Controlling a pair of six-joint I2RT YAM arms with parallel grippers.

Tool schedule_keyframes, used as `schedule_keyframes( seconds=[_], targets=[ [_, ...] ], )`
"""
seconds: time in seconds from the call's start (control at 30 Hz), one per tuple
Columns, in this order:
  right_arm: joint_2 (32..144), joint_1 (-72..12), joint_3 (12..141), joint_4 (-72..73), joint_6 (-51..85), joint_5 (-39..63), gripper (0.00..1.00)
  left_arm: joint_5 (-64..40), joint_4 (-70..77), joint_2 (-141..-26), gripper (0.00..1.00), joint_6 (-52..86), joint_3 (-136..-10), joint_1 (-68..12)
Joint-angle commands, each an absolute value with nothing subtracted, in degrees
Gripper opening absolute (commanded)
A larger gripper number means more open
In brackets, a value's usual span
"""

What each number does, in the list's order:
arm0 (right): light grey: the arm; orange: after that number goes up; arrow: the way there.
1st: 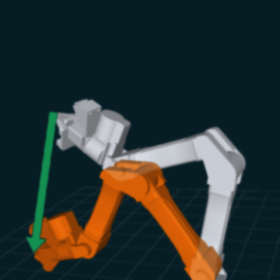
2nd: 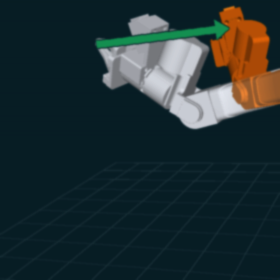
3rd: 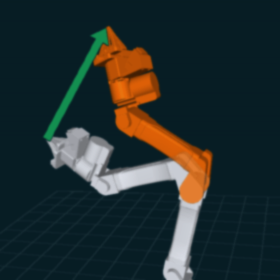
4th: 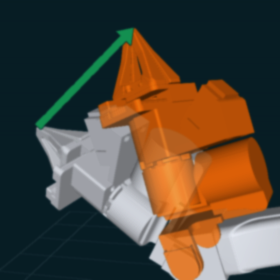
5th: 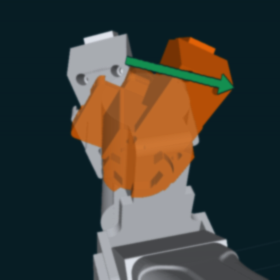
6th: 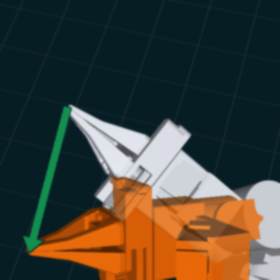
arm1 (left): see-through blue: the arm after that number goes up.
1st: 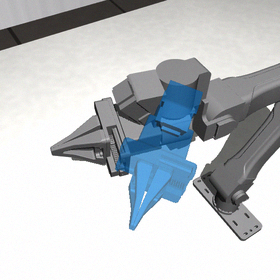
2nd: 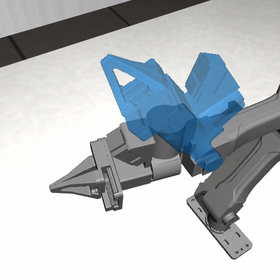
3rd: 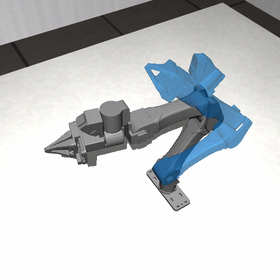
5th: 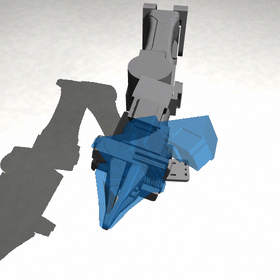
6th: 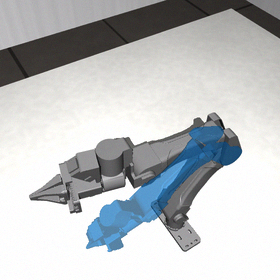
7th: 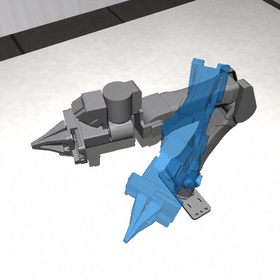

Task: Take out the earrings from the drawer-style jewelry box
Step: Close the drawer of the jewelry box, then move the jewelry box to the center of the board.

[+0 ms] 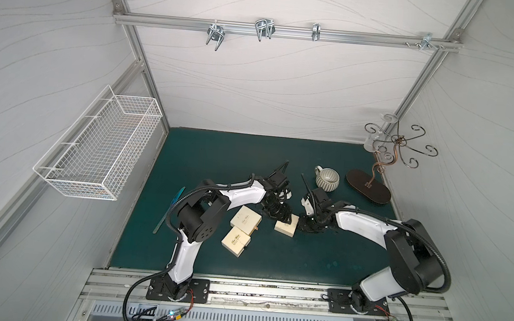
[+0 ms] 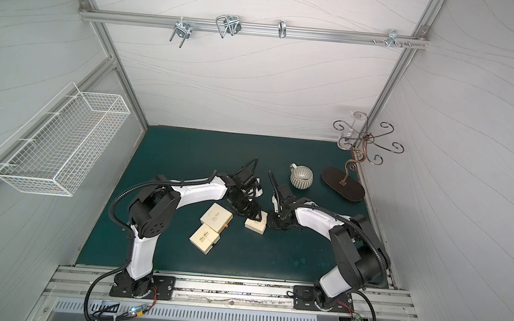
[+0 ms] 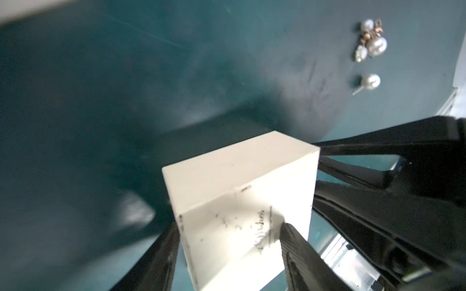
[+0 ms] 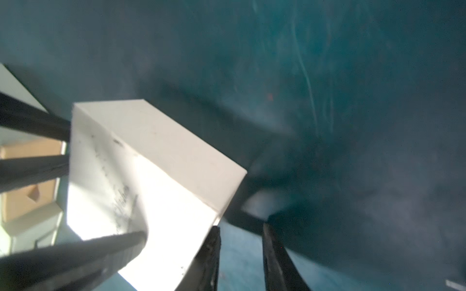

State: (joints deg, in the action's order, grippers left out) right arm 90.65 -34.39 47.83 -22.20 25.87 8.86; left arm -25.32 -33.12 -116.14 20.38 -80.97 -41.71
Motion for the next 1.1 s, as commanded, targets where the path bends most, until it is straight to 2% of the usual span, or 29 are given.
schedule_keyframes(
  seconds=[0.0, 0.23, 0.5, 0.67, 0.83, 1.07],
  targets=[
    [94.04, -33.29, 54.21, -18.97, 25.99, 9.85, 0.31, -25.22, -32.51, -118.65, 0.65, 21.30, -87.29, -40.95],
    [98.30, -27.63, 59.73, -16.90, 31.04, 11.88, 0.32, -18.30, -34.52, -123.61, 0.66, 25.52, -94.83, -37.35],
    [91.58, -28.59, 57.99, -21.02, 29.80, 1.39, 0.35, -13.49, -34.80, -122.26, 0.70, 25.67, -97.04, -36.64],
    [81.87, -29.60, 54.62, -22.52, 28.80, -2.06, 0.35, -10.73, -32.53, -111.66, 0.72, 25.14, -88.36, -36.65],
    [74.94, -30.96, 50.86, -25.15, 28.12, -1.83, 0.35, -6.75, -36.58, -101.37, 0.74, 22.80, -78.19, -36.65],
    [70.59, -34.69, 43.88, -25.47, 28.60, -0.16, 0.36, 0.36, -39.99, -89.90, 0.83, 22.05, -64.33, -36.62]
  ],
)
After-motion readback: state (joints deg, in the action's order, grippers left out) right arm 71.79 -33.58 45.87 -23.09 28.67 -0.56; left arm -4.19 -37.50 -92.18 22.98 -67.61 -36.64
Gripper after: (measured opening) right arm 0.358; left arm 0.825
